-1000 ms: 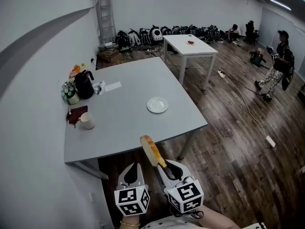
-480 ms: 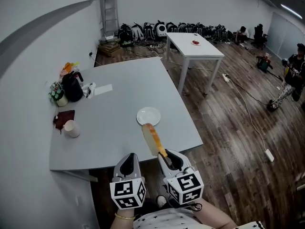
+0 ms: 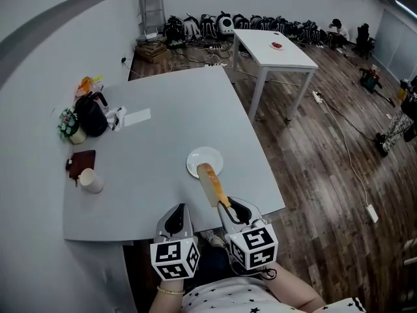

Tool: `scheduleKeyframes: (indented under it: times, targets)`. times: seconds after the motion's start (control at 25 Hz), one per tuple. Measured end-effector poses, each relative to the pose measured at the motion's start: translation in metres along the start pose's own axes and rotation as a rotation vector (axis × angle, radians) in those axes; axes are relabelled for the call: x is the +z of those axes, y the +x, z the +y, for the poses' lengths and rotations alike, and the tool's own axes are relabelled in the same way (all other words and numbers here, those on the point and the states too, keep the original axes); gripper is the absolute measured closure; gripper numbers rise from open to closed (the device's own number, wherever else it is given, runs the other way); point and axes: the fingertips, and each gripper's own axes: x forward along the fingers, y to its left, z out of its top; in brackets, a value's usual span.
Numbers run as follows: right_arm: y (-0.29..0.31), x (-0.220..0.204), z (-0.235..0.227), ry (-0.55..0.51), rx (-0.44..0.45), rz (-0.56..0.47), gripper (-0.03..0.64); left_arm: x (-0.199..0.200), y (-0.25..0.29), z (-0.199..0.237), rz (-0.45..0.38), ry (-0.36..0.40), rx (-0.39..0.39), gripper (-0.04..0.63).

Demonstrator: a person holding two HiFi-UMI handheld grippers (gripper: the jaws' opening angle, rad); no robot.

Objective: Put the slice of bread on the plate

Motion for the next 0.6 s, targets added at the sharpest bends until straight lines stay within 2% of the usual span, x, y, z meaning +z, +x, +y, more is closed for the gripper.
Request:
scheduleKeyframes:
  times: [0.32,0.44,0.6]
  targets:
    - [0.091,-0.005,-0.038,0.063,-0.015,0.122,0.535,0.021,0.081,0.029,-0.009,0.0,0.022,0.586]
    - [0.121,-0.014,-0.049,0.112,-0.014,0.18,0.534,0.024,0.107,0.04,-0.001,0.009,0.016,0.586]
    - [0.154,-0.024,-0.059,0.126,-0.006,0.237,0.534,0.018,0.138,0.049,0.021,0.007,-0.002,0.586]
